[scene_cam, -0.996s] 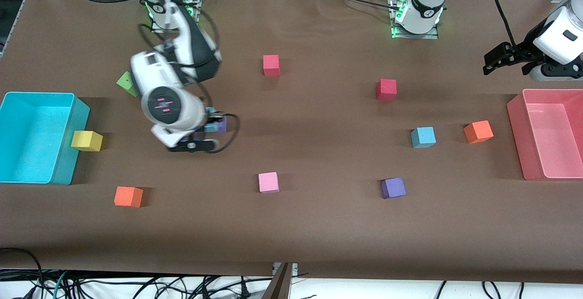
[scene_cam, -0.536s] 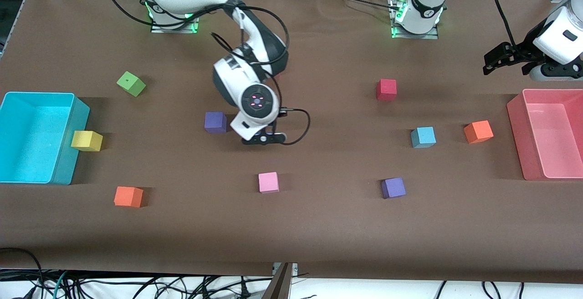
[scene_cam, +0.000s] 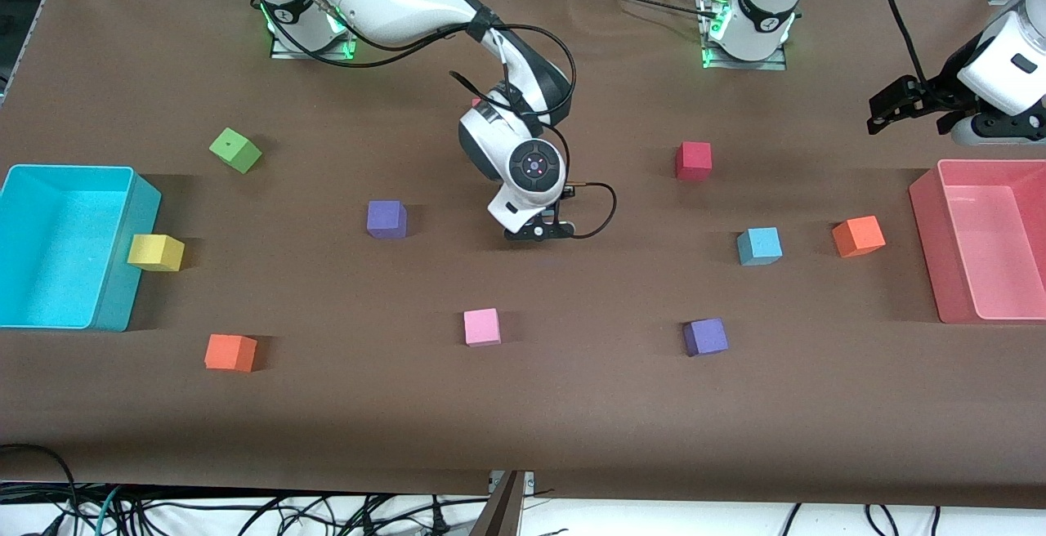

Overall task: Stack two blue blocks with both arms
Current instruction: 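Lift the light blue cube and carry it toward the table middle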

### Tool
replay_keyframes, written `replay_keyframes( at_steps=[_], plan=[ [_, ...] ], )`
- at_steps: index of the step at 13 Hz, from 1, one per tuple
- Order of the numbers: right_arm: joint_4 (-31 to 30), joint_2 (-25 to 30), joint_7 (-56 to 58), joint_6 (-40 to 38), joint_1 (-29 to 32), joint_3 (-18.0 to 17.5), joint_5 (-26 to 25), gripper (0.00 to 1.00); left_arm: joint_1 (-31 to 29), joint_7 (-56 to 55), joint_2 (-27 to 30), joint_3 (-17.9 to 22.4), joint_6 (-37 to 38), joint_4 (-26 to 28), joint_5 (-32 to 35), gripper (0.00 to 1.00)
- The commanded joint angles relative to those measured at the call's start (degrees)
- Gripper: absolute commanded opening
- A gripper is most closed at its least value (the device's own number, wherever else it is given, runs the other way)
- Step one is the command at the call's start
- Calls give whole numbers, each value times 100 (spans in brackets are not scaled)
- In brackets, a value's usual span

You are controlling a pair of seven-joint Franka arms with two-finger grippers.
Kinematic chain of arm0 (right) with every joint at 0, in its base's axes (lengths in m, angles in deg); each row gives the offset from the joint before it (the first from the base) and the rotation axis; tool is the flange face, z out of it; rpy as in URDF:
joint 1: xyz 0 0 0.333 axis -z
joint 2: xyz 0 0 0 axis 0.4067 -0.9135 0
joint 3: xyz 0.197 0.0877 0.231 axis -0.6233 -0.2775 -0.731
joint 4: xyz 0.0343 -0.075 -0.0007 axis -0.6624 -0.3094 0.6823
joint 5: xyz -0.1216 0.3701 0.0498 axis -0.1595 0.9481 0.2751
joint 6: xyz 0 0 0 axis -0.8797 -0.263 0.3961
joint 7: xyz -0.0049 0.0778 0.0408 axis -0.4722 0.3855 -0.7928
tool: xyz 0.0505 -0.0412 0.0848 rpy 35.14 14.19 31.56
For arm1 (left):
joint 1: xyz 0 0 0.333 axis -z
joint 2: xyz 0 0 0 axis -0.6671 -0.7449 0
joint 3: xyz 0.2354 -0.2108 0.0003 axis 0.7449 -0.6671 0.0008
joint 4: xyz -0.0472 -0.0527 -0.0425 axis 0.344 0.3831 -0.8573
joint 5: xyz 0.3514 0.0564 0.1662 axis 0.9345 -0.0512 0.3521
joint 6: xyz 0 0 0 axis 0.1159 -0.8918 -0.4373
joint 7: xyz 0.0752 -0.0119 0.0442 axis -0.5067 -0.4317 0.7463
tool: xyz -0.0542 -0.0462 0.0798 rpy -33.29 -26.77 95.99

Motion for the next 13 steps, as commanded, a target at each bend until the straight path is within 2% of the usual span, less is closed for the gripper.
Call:
replay_keyframes(
  at_steps=[1,4,5,6,8,13],
  plan=[
    [254,-211,-96,138,-72,-3,98,0,-66,137,-64,-33,73,-87,-56,100],
    [245,-246,-175,156,-89,-3,98,0,-66,137,-65,-33,55,-87,-56,100],
    [245,-247,-202,174,-98,-3,98,4,-66,137,-91,-33,55,-95,-65,100],
    [245,-247,-193,183,-98,6,89,44,-58,137,-143,-33,21,-95,-65,100],
    [245,-247,-176,235,-98,15,28,99,-58,137,-205,-51,-50,-78,-65,100],
    [245,-220,-114,253,-98,15,28,99,-14,137,-433,-51,-733,202,-56,100]
  ],
)
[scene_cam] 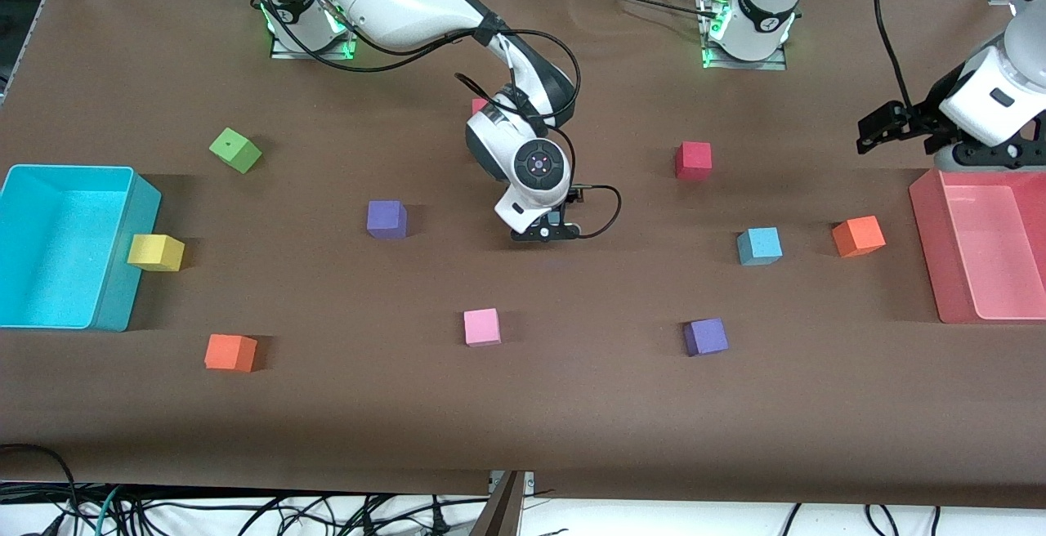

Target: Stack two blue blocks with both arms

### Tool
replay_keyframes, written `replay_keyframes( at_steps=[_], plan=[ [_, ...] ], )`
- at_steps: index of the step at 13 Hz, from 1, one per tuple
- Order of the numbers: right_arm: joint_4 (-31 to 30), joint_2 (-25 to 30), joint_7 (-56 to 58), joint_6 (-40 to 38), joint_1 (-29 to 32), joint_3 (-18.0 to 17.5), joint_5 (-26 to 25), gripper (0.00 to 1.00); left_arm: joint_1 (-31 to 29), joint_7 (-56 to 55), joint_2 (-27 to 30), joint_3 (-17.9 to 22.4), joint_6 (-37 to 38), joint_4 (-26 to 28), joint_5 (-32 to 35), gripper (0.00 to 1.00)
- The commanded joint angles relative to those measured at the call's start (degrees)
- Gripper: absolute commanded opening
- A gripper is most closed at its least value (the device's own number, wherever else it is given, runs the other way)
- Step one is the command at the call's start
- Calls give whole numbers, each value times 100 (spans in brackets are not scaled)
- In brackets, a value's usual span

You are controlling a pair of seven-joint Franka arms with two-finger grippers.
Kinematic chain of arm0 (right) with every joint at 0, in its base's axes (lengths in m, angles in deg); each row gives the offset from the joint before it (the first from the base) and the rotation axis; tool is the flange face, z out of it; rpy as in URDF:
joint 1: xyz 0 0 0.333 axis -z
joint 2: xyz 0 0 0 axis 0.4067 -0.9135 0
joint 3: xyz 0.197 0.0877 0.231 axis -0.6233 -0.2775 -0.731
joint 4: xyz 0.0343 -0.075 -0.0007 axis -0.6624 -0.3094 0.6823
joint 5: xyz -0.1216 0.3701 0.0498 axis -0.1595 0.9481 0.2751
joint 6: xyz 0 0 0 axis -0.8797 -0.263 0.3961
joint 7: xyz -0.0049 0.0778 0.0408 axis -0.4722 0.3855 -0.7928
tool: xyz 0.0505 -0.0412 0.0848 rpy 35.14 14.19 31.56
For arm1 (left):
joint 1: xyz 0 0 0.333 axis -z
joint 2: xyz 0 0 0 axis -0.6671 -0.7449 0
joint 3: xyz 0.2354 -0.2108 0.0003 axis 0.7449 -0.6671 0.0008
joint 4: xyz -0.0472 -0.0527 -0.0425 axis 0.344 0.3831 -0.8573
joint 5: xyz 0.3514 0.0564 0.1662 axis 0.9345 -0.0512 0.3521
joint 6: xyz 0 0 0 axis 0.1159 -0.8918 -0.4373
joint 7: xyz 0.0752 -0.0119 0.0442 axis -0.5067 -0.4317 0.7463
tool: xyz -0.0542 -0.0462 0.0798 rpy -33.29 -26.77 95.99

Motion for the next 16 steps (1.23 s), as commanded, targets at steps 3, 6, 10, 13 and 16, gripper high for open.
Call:
replay_keyframes(
  at_steps=[3,6,10,13,16],
  plan=[
    [224,-23,5,-68,-6,31,23,99,-15,146,-65,-15,-1397,929,-55,100],
    [224,231,101,-164,38,22,32,99,20,137,-222,-24,-1876,1187,-55,100],
    [189,767,1047,-709,291,66,40,99,64,137,-548,-24,-2271,1284,-55,100],
    [197,987,2093,-763,467,84,49,99,143,137,-531,-24,-2263,1275,-55,100],
    [-677,1373,3551,-283,635,93,111,99,196,129,-592,-33,-2210,1293,-55,100]
  ],
)
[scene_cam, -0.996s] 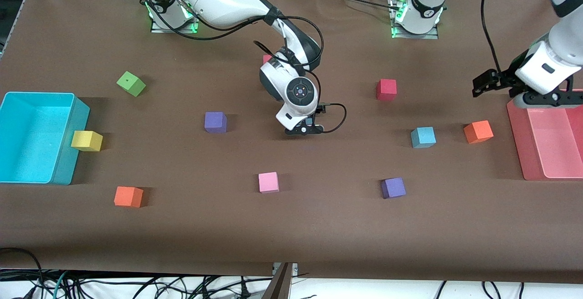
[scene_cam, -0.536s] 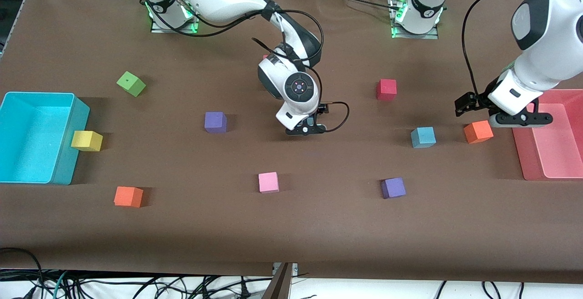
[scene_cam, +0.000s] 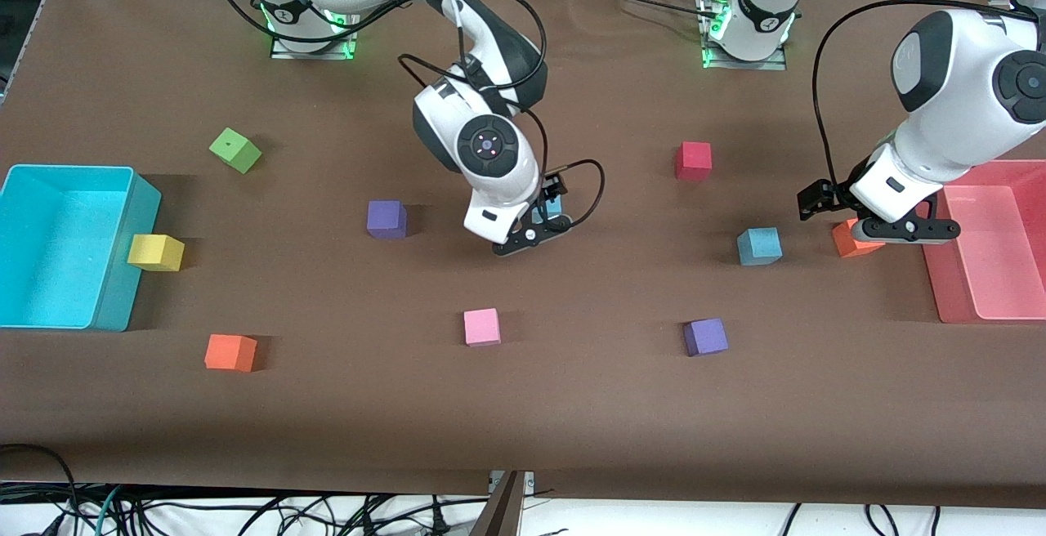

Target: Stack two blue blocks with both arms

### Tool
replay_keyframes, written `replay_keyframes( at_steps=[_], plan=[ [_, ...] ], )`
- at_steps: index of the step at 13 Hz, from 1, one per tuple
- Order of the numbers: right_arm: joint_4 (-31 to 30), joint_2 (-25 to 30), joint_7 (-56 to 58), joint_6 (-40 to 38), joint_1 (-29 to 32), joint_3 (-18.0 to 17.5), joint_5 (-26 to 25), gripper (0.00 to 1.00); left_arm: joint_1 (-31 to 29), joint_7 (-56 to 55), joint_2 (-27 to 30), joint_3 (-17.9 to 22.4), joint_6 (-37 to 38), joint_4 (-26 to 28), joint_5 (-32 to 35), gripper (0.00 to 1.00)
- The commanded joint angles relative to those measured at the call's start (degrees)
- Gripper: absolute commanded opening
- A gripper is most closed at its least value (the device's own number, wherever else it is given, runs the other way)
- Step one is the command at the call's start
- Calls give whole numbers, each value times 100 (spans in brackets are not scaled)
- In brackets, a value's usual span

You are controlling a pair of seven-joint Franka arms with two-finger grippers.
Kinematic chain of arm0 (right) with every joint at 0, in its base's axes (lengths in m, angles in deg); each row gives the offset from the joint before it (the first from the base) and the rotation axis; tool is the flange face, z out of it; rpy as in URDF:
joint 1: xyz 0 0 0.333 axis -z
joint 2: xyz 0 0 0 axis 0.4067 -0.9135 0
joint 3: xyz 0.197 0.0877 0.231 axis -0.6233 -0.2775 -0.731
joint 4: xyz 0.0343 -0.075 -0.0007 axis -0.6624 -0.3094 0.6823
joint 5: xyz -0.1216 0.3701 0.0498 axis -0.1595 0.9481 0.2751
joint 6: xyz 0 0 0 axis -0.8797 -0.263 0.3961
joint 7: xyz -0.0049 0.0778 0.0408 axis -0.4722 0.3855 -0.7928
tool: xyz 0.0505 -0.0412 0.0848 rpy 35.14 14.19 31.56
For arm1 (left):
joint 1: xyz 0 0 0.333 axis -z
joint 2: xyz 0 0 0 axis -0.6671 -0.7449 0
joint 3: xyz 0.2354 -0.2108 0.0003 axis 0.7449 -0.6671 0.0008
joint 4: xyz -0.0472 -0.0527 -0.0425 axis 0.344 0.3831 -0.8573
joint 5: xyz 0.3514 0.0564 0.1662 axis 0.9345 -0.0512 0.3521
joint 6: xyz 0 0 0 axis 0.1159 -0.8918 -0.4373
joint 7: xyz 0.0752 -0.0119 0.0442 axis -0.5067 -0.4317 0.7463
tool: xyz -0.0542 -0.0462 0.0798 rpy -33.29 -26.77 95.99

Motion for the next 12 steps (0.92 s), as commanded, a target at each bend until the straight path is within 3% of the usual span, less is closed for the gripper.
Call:
replay_keyframes(
  at_steps=[1,4,8,10,12],
  plan=[
    [-1501,786,1012,1012,152,-13,151,100,93,137,-48,21,-3,68,-54,100],
    [-3543,1676,2390,3043,276,-92,1010,100,155,128,-407,21,-12,68,-54,100],
    [-4284,1765,3937,4277,372,-442,2100,100,164,93,-821,21,-335,51,-54,100],
    [-4610,1827,5148,4542,416,-575,3021,100,190,84,-1137,30,-723,68,-54,99],
    [-4769,1836,6824,4596,442,-584,4302,100,190,84,-1287,22,-838,77,-63,100]
  ],
)
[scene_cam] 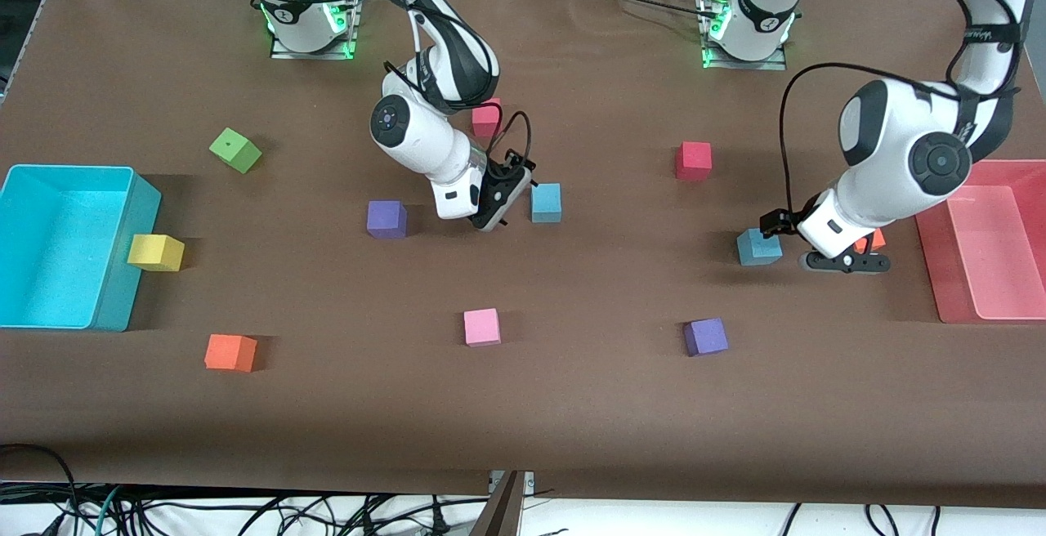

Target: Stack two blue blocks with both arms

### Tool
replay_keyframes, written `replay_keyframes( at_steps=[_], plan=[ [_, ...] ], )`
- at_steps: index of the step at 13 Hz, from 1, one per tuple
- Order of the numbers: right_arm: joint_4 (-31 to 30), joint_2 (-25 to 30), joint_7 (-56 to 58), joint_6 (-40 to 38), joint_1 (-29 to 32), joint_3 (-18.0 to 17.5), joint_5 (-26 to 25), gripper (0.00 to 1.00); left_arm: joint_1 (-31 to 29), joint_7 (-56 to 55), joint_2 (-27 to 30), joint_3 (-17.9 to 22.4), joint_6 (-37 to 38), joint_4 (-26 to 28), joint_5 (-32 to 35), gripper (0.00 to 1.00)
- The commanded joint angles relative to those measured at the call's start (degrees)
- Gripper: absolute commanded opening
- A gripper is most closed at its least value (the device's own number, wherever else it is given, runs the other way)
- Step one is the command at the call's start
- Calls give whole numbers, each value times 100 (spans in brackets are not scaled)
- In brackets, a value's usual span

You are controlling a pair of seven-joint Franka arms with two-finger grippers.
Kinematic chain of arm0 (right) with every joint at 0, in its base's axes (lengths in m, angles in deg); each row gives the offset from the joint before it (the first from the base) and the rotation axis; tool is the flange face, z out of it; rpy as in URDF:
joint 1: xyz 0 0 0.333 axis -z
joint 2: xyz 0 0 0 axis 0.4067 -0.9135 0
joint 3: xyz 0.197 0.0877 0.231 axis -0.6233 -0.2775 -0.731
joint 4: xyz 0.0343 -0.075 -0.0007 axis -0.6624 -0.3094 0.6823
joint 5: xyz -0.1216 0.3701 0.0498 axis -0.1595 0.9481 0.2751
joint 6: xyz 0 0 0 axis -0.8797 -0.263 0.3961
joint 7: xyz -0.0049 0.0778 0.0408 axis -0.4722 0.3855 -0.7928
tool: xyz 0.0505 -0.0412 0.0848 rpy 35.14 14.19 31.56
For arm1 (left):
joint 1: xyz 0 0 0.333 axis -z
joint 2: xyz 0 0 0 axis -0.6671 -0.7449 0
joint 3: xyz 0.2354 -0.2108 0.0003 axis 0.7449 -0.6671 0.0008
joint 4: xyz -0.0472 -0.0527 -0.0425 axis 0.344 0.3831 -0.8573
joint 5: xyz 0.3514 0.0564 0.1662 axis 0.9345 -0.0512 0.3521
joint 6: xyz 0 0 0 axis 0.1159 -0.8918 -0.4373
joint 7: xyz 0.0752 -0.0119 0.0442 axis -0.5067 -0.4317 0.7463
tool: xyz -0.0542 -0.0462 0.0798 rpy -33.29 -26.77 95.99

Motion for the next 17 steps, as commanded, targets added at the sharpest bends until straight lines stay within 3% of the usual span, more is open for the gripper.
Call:
replay_keyframes(
  at_steps=[1,4,6,12,15,17],
  plan=[
    [-447,246,2116,102,199,-149,1585,100,49,93,-240,31,-234,-39,-81,100],
    [-711,228,4404,-64,313,-149,3380,100,49,102,-531,40,-901,162,-81,100],
    [-764,150,5355,-126,331,-149,4103,100,49,93,-601,40,-1393,417,-81,100],
    [-747,-96,6149,-311,436,-140,4457,100,40,146,-654,75,-1501,559,7,100],
    [-720,-255,6719,-538,445,-140,5228,100,40,146,-882,84,-1728,594,7,100],
    [-738,-264,6985,-636,454,-140,5433,100,40,137,-909,84,-1869,743,-2,100]
  ],
)
